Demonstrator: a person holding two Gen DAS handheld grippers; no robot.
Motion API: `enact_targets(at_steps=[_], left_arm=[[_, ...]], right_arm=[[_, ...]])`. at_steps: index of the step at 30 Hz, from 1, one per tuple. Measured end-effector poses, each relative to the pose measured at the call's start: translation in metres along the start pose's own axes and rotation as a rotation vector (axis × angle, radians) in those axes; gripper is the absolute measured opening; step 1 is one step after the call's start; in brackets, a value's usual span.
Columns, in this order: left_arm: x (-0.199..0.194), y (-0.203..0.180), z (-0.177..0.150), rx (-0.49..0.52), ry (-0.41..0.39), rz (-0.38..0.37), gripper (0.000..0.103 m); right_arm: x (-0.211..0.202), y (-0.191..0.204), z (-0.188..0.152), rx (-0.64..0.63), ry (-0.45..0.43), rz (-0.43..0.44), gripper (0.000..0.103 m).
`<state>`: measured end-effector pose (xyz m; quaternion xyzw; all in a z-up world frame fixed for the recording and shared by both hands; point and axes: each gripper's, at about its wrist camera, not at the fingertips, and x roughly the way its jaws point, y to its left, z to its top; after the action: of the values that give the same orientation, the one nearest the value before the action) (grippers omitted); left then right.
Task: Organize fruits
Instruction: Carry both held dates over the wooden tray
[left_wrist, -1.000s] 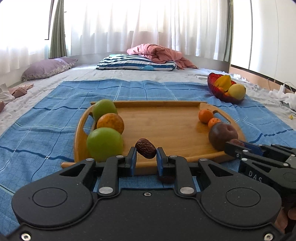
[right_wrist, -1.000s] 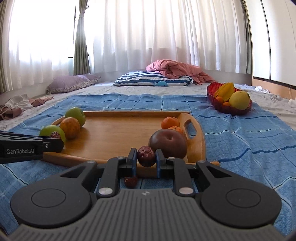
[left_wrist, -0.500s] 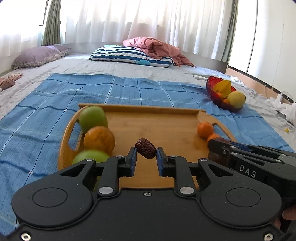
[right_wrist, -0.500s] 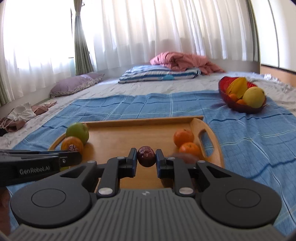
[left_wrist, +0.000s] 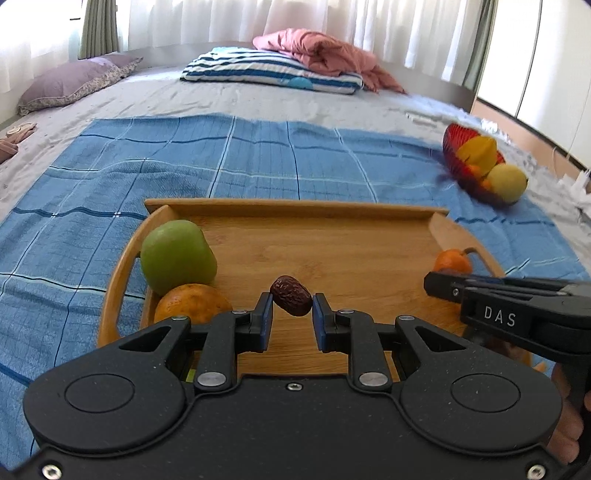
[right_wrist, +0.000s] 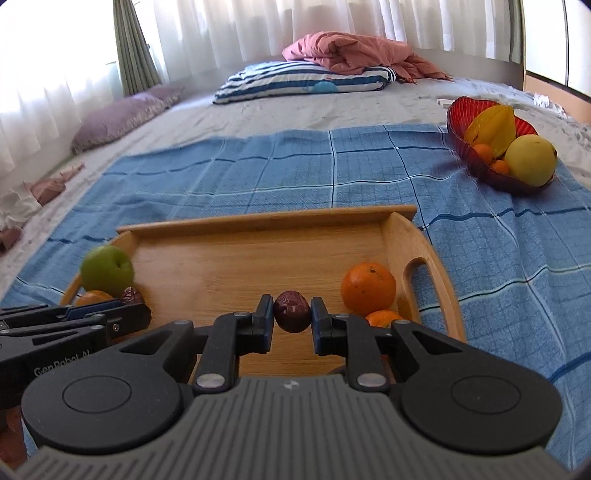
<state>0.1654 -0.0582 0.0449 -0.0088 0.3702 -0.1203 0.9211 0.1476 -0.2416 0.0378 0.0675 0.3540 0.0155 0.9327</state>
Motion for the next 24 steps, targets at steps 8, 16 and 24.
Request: enact_targets(at_steps=[8, 16, 24], left_arm=[[0.018, -0.003, -0.002, 0.011, 0.036, 0.025, 0.022], [0.026, 0.001, -0.002, 0.013, 0.048, 0.039, 0.022], [0.033, 0.002, -0.005, 0.000, 0.066, 0.034, 0.022]], right_arm=[[0.012, -0.001, 0.000, -0.025, 0.033, -0.033, 0.025], [0.020, -0.006, -0.001, -0.030, 0.056, -0.051, 0.025], [0.027, -0.012, -0.005, -0.006, 0.081, -0.053, 0.025]])
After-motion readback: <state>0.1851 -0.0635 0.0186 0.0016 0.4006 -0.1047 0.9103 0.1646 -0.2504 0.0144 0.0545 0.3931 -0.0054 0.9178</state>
